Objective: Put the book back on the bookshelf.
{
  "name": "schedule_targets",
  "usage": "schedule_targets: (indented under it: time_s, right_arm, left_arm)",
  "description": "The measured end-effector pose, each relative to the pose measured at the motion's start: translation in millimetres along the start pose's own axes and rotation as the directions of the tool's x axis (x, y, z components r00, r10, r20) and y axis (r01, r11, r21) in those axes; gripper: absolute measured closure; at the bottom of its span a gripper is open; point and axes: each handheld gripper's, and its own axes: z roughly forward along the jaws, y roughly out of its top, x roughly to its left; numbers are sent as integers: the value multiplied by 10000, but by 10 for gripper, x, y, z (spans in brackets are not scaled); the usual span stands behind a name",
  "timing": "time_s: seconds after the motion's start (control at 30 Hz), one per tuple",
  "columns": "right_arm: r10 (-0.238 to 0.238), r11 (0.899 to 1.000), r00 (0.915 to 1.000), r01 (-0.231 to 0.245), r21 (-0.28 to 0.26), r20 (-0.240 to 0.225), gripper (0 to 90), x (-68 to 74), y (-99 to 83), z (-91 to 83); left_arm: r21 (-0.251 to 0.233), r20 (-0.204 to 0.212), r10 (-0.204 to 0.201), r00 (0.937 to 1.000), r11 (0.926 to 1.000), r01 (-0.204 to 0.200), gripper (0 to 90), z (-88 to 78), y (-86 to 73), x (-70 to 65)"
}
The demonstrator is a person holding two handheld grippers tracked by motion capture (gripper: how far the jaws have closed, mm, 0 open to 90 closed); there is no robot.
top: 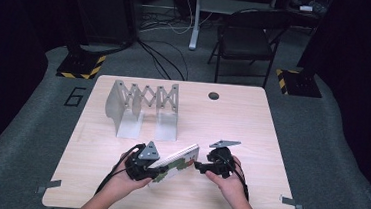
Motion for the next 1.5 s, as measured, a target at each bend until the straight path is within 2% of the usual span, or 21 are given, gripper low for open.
schedule_targets:
  time_s: [0.2, 0.33, 0.4, 0.43, 0.57, 0.93, 1.07, 1.3, 1.5]
  right_arm:
    - [106, 9999, 9999, -106, -51, 4, 360, -12, -1, -19]
    - [246, 9997, 9997, -246, 73, 22, 360, -13, -5, -26]
    - [70, 10000, 10000, -70, -19, 10, 360, -16, -4, -11]
    - [124, 9999, 9999, -124, 9, -34, 360, -3, -2, -9]
    - [58, 10000, 10000, -58, 26, -16, 360, 9, 0, 0]
    - [58, 10000, 10000, -58, -20, -19, 360, -11, -3, -3]
    - [46, 10000, 10000, -46, -52, -8, 360, -17, -3, -7]
    - [61, 10000, 10000, -60, -36, 52, 359, -20, -4, -9]
    - [81, 9999, 10000, -81, -68, 39, 359, -15, -5, 0]
  left_arm:
    - [135, -124, -163, 9998, 9998, 164, 696, 65, 38, 0]
    - [167, -129, -411, 9991, 9990, 413, 695, 78, 49, 17]
    - [227, -185, -372, 9991, 9990, 376, 693, 78, 56, 16]
    - [168, -313, -329, 9990, 9993, 334, 691, 94, 63, 6]
    - [271, -402, -117, 9991, 9995, 128, 703, 101, 71, -18]
    - [174, -380, -237, 9990, 9996, 244, 704, 97, 59, -15]
    - [167, -521, -170, 9985, 9997, 179, 713, 97, 56, -15]
    - [142, -346, -346, 9988, 9993, 351, 734, 95, 53, 1]
    - [151, -338, -134, 9993, 9998, 139, 754, 94, 53, -24]
